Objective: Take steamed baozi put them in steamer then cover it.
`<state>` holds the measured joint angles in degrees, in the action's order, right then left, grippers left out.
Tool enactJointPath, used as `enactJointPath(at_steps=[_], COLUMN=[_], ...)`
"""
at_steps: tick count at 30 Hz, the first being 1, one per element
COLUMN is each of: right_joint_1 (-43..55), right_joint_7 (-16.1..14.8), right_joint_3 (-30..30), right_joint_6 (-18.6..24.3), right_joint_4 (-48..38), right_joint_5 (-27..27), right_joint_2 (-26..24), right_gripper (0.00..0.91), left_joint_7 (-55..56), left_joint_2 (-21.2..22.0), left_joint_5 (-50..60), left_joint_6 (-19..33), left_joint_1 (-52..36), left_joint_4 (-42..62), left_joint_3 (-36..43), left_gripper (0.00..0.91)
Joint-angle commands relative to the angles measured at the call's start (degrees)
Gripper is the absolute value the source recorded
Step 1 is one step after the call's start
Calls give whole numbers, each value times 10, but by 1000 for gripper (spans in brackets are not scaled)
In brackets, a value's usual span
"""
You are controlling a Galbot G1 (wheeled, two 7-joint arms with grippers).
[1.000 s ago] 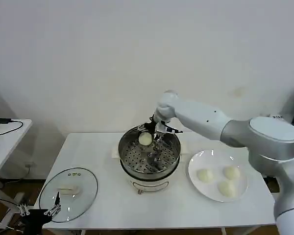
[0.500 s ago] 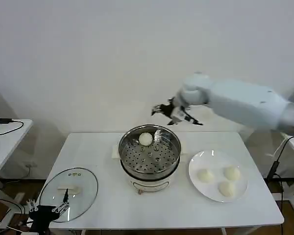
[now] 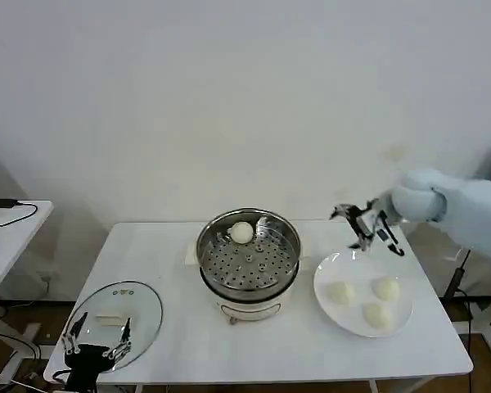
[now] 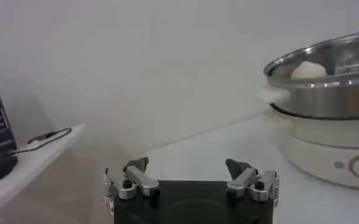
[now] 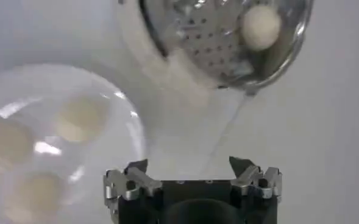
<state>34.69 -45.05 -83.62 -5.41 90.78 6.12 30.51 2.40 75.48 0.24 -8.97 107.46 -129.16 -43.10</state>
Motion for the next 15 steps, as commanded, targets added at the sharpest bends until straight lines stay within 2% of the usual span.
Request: enactJointPath(at_steps=[1,4,15], right_joint_1=[-96,-135,-212], right_joint_7=[-30,-47,-57], right_joint_3=[27,57,114], right_joint_6=[-54,-46,-55], right_joint_4=[-9,-42,-126], right_joint_5=[43,35,24], right_joint_2=[-40,-22,53], right_gripper=[907,907,907], left_joint_7=[0,1,1], left_joint_2=[0,1,2], left_joint_5=[13,12,10], left_joint_6=[-1,0,-1], left_joint_1=[0,-1,-4], left_joint_4=[-3,-1,9], left_joint_3=[10,7,-1], left_gripper=[907,907,907])
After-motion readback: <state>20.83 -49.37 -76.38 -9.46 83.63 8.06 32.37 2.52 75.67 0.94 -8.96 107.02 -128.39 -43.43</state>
